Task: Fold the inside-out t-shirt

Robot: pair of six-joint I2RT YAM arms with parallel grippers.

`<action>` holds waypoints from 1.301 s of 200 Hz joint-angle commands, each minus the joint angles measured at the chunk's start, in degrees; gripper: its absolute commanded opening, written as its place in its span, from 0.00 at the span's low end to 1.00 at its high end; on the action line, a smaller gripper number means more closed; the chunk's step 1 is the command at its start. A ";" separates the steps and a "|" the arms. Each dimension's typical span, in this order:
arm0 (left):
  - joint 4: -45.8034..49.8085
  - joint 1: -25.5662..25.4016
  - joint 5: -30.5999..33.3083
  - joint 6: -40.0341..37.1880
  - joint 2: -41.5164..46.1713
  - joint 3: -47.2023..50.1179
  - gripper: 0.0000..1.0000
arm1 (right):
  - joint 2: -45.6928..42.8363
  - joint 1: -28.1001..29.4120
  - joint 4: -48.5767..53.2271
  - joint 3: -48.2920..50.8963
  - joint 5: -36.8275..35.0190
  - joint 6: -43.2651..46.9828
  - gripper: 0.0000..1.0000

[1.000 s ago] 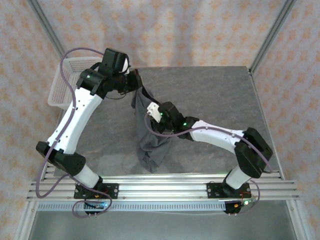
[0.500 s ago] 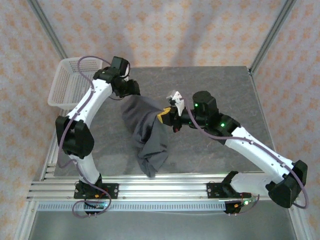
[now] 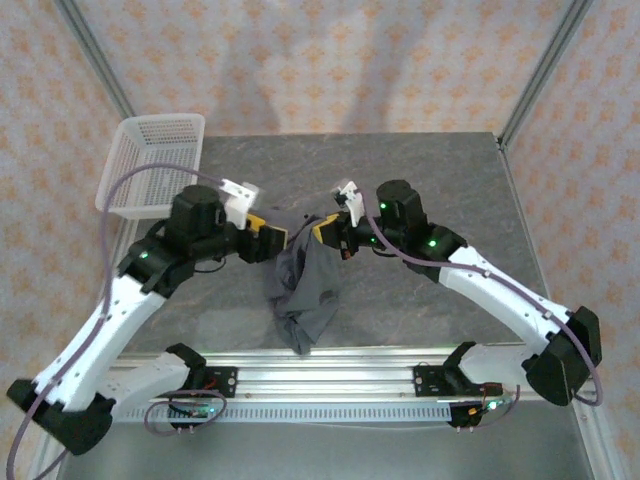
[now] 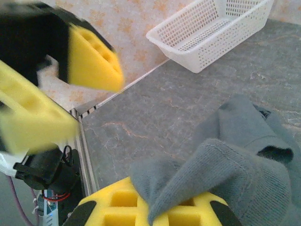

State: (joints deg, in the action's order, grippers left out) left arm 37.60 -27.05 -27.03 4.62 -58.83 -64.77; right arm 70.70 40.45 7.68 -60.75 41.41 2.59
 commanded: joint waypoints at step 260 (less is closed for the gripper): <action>-4.13 -1.62 -26.62 17.62 -19.11 -17.48 0.00 | -15.94 3.79 4.82 9.56 -23.98 -36.27 0.73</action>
State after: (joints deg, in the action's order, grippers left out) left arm 32.27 -28.42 -54.19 21.21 -77.28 -80.79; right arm 51.81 41.10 9.54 -52.97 17.74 -20.25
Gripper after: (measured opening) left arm 0.045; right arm 0.591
